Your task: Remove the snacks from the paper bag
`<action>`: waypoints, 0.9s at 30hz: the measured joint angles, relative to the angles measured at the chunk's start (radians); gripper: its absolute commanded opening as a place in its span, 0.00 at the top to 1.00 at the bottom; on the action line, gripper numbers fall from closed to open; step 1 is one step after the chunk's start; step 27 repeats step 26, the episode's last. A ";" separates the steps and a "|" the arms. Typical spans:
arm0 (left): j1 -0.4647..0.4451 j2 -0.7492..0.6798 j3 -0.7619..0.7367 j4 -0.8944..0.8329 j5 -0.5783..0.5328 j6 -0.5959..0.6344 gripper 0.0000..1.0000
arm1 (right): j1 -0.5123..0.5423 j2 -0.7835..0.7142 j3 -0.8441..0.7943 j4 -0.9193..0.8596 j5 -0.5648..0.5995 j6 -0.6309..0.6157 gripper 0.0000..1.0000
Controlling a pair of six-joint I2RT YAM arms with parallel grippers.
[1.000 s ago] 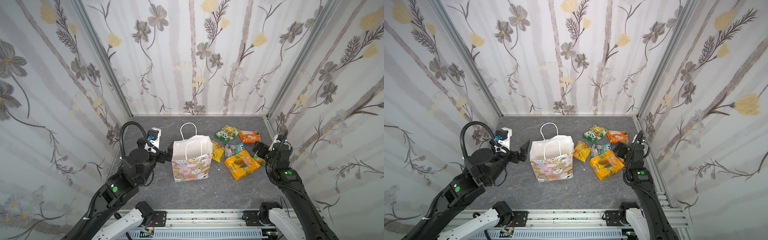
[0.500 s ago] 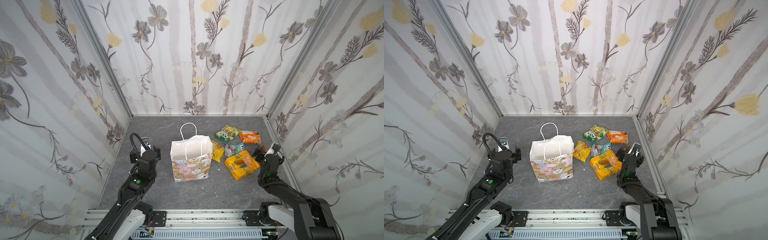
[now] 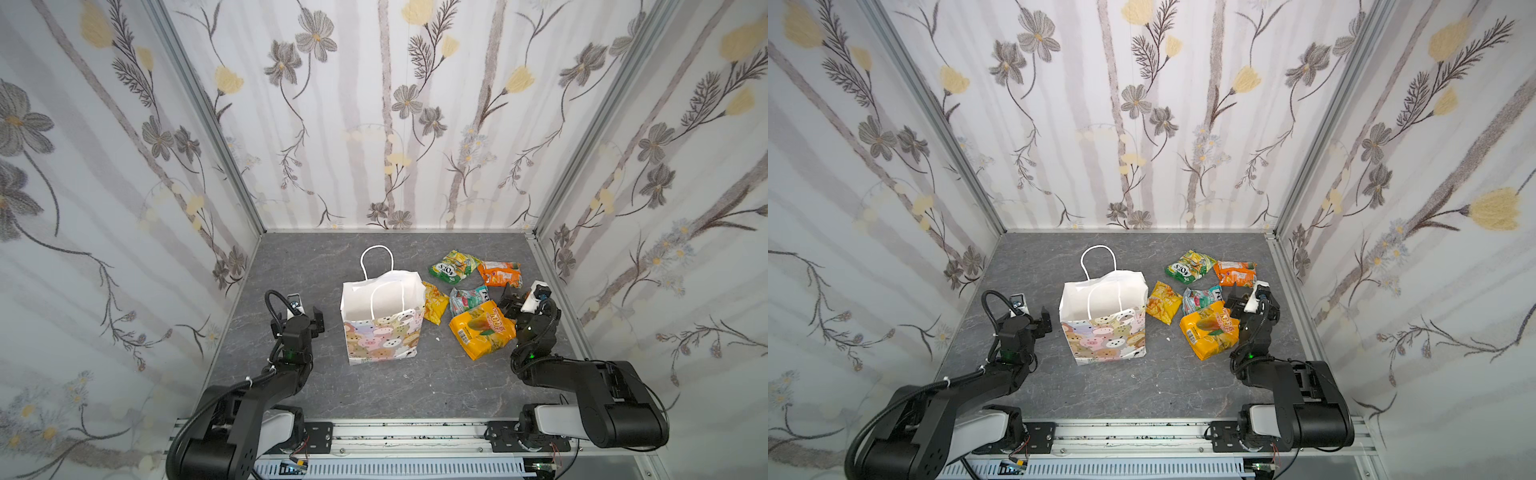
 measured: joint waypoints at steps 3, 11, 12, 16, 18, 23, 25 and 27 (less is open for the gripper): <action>0.035 0.179 0.057 0.135 0.086 0.006 0.00 | 0.000 -0.001 0.000 0.013 0.006 -0.003 0.00; 0.093 0.275 0.183 0.171 0.151 -0.043 0.00 | 0.002 0.000 0.000 0.019 0.008 -0.006 0.00; 0.097 0.275 0.186 0.169 0.148 -0.050 0.00 | 0.002 0.000 0.000 0.019 0.008 -0.006 0.00; 0.098 0.276 0.187 0.134 0.143 -0.063 0.00 | 0.002 0.000 0.000 0.020 0.008 -0.006 0.00; 0.097 0.276 0.187 0.132 0.143 -0.066 0.00 | 0.002 0.001 0.000 0.019 0.008 -0.006 0.00; 0.098 0.276 0.187 0.131 0.143 -0.069 0.00 | 0.002 0.005 0.010 0.015 0.008 -0.007 0.00; 0.098 0.276 0.187 0.131 0.140 -0.069 0.00 | 0.002 0.005 0.010 0.015 0.008 -0.011 0.00; 0.098 0.276 0.187 0.131 0.140 -0.069 0.00 | 0.004 0.005 0.010 0.016 0.008 -0.013 0.00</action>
